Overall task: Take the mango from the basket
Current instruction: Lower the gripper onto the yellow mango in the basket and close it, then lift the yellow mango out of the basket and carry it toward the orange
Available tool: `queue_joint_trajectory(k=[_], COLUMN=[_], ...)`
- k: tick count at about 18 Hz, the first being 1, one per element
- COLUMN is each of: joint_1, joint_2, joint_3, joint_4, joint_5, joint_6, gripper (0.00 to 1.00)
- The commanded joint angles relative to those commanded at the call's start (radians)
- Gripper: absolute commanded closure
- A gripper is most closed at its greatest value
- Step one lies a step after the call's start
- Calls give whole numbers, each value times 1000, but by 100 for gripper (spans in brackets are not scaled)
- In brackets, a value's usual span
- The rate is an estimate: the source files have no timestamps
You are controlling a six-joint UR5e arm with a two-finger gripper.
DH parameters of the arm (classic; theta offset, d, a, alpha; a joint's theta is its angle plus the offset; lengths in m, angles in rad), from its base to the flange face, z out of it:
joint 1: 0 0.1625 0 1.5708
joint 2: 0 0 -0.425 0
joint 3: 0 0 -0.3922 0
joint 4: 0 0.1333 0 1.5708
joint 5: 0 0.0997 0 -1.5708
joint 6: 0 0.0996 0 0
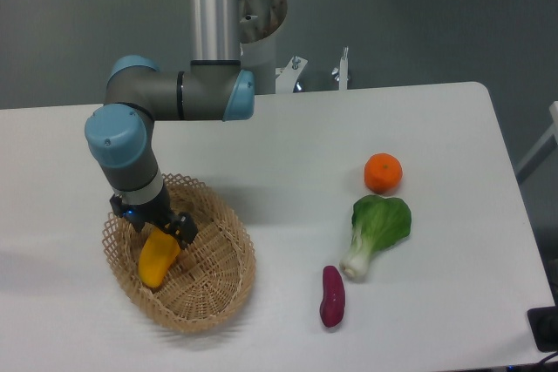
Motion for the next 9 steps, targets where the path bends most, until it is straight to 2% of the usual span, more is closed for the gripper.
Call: queue_joint_trajectory(k=[1,4,6,9], joint_1=[0,2,2,2], joint_2=[0,0,0,2], joint_3=[3,6,6,8], joint_4=[0,0,-2,-2], joint_5=[-2,0,2,2], joint_6=[0,-2,0,0], gripper=[0,20,30,37])
